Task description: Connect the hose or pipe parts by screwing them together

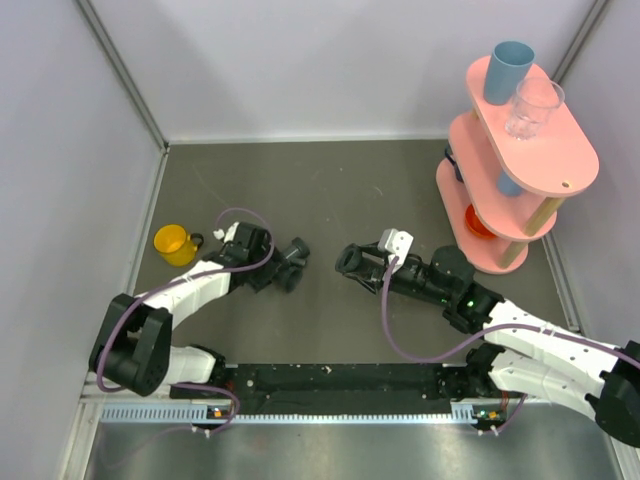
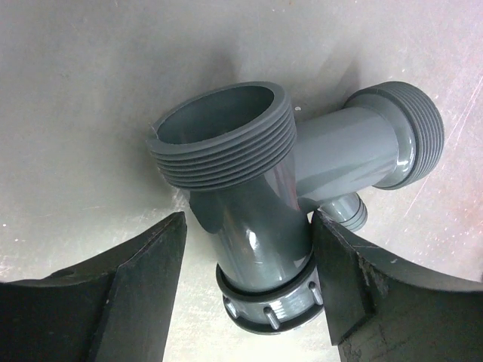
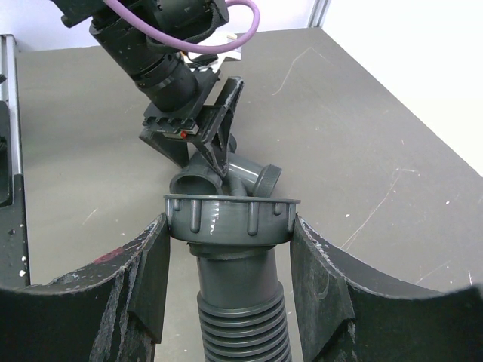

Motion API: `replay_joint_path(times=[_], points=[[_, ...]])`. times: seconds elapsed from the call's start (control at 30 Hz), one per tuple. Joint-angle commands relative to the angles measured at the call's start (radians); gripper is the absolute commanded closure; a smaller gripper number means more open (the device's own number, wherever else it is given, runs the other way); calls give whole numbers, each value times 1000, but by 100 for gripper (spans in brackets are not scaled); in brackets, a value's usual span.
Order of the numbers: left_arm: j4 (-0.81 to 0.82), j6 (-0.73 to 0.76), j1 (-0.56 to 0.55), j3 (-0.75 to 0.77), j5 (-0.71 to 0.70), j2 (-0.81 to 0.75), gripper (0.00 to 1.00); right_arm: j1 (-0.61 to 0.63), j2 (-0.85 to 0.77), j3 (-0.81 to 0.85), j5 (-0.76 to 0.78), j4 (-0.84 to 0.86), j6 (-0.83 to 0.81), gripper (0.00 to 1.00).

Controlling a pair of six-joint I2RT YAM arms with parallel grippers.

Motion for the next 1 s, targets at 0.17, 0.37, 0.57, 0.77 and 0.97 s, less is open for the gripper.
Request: replay_joint_path(times=[0.17, 0.37, 0.57, 0.77, 0.97], points=[[74, -1, -10, -43, 0, 16, 43, -7, -3, -1, -1, 34, -13, 82], [65, 182, -7, 9, 54, 15, 96, -7, -9, -1, -9, 28, -25, 81], [-159, 541, -7, 225, 166, -33, 100, -7, 13, 5, -64, 16, -74, 81], [-371, 774, -7, 387, 155, -100, 100, -5, 89, 69, -54, -56, -161, 80], [-538, 836, -7, 470, 213, -152, 100, 60, 157, 94, 38, -65, -312, 81]])
